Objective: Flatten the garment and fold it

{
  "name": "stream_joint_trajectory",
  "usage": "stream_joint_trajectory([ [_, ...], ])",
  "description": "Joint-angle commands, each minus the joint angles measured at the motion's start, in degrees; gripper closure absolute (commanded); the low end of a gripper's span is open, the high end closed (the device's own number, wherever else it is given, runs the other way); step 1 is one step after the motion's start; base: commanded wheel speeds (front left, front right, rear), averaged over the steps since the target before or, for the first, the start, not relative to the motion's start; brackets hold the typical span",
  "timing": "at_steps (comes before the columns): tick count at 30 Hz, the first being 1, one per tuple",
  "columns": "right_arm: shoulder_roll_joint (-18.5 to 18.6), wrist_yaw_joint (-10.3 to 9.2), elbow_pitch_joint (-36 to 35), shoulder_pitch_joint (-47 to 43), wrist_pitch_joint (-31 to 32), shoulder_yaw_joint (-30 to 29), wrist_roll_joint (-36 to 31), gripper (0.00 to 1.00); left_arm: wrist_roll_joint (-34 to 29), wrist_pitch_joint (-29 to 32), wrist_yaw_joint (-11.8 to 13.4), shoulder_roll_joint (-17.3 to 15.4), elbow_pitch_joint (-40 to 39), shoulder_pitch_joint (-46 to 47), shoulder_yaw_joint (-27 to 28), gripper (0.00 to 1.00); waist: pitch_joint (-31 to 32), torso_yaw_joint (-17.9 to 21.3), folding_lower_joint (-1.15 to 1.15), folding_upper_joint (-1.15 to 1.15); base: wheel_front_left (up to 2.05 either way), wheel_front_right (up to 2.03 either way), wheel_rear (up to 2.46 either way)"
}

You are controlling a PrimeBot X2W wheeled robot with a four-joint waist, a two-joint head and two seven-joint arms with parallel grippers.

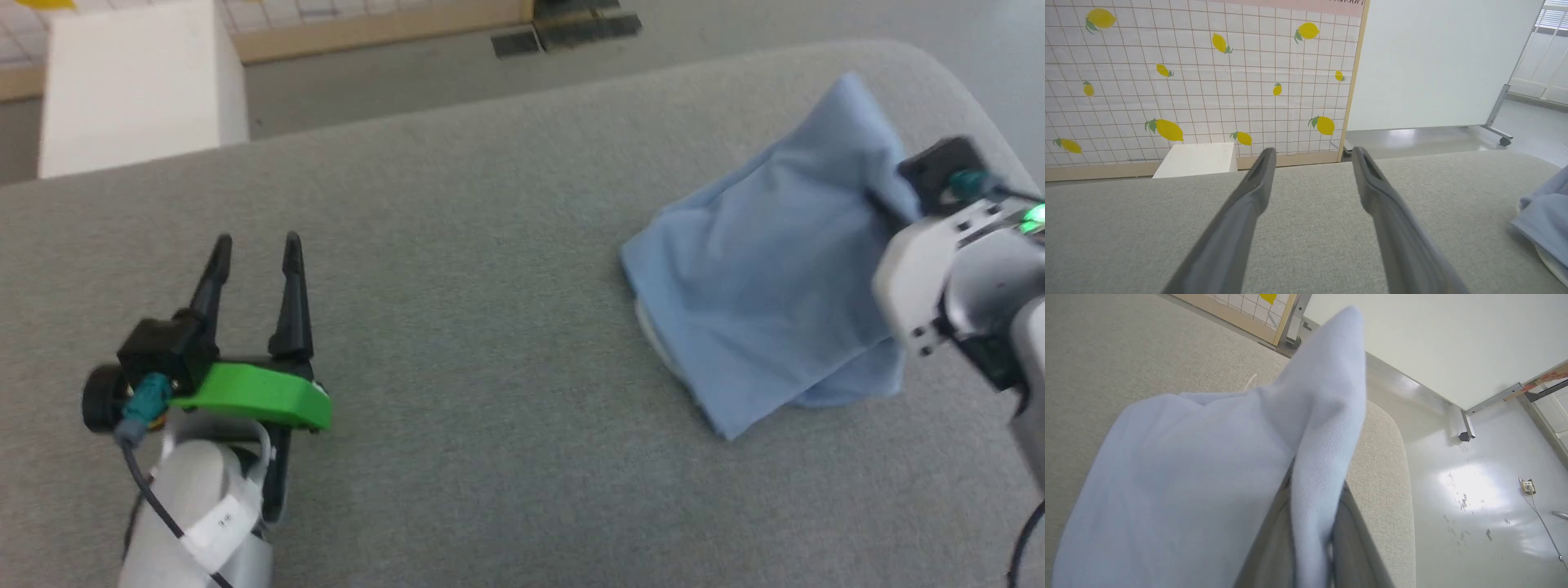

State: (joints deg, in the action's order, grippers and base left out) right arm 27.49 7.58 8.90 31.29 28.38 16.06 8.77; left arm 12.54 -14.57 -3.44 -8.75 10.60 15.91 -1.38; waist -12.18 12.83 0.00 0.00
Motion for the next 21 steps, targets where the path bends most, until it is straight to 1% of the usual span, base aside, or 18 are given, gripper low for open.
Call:
stream_joint_trajectory([
  [1, 1.08, -0.09, 1.57, 1.61, -1.23, -0.57, -0.63, 1.00, -0.51, 0.27, 0.31, -0.93, -0.74, 1.57, 0.06, 0.00, -7.70, 6.70, 0.00, 0.00, 0.00, 0.00, 0.00],
  [5, 4.64, -0.09, 8.05, 5.43, -5.08, -2.85, -2.69, 1.00, -1.38, 1.80, 0.74, -2.52, -4.08, 3.85, 0.12, 0.00, -12.13, 8.43, 0.00, 0.00, 0.00, 0.00, 0.00],
  [6, 5.70, -0.09, 11.21, 7.16, -7.48, -4.37, -3.76, 1.00, -1.56, 2.55, 0.82, -3.26, -5.57, 4.85, 0.27, 0.00, -13.88, 8.72, 0.00, 0.00, 0.00, 0.00, 0.00],
  [9, 6.52, -0.09, 15.81, 9.43, -10.92, -7.16, -5.86, 1.00, -2.22, 3.28, 1.33, -3.65, -7.74, 5.40, -0.04, 0.00, -15.89, 8.60, 0.00, 0.00, 0.00, 0.00, 0.00],
  [12, 6.30, -0.09, 19.92, 11.38, -14.18, -11.00, -8.53, 1.00, -2.53, 4.42, 1.44, -4.28, -9.27, 5.81, -0.25, 0.00, -17.36, 7.95, 0.00, 0.00, 0.00, 0.00, 0.00],
  [16, 5.50, -0.09, 24.21, 12.80, -17.86, -14.67, -11.51, 1.00, -2.55, 5.45, 1.39, -4.68, -10.26, 5.73, -0.66, 0.00, -18.39, 6.52, 0.00, 0.00, 0.00, 0.00, 0.00],
  [21, 4.07, -0.09, 27.90, 14.56, -21.59, -19.31, -15.50, 1.00, -2.64, 6.02, 1.74, -4.70, -11.37, 5.07, -1.14, 0.00, -18.78, 4.74, 0.00, 0.00, 0.00, 0.00, 0.00],
])
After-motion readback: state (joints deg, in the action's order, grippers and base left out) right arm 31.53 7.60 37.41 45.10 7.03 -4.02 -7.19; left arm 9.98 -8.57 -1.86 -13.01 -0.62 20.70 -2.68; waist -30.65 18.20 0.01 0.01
